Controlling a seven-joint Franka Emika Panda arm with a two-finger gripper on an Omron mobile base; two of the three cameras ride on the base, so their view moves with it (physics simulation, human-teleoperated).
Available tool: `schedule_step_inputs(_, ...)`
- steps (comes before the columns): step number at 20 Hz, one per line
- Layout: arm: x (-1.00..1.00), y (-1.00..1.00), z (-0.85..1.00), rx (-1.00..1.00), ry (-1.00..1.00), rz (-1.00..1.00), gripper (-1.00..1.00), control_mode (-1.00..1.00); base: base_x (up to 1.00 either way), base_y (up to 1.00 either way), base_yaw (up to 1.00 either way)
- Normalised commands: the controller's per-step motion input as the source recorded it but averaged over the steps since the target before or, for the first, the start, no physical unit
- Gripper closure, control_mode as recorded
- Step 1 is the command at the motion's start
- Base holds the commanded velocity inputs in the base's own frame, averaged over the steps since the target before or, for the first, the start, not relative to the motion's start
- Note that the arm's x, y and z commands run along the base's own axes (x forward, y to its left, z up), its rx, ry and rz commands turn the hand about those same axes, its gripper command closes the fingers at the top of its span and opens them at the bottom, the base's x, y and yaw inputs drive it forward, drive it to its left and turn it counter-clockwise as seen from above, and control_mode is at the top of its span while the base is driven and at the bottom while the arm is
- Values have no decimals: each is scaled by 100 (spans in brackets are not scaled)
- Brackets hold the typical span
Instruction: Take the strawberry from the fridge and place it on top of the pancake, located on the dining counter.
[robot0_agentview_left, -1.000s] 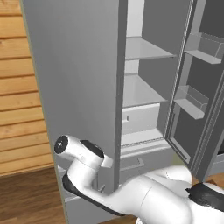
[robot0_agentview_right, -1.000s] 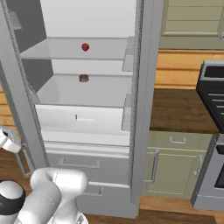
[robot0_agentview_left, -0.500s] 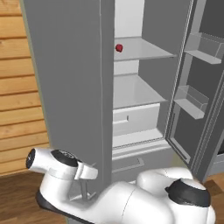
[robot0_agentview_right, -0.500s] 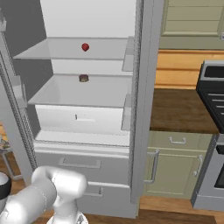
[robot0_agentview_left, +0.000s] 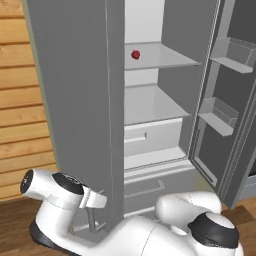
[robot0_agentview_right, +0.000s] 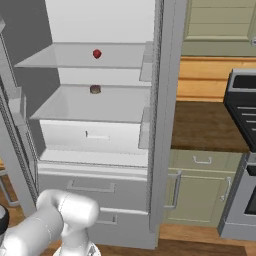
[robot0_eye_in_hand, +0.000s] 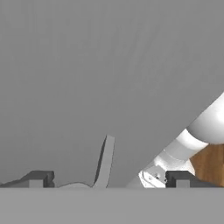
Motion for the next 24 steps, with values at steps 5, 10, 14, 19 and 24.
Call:
schedule_step_inputs(5, 12, -11, 28, 15, 9, 9, -100, -100, 0, 0, 0)
schedule_step_inputs(10, 39, -3, 78, 12, 13, -3, -100, -100, 0, 0, 0)
schedule_step_inputs(14, 4, 5, 82, 13, 3, -9, -100, -100, 0, 0, 0)
schedule_step_inputs(19, -85, -6, 36, 13, -11, -7, -100, -100, 0, 0, 0)
schedule_step_inputs(24, -96, -39, 14, 16, -20, 11, -100, -100, 0, 0, 0)
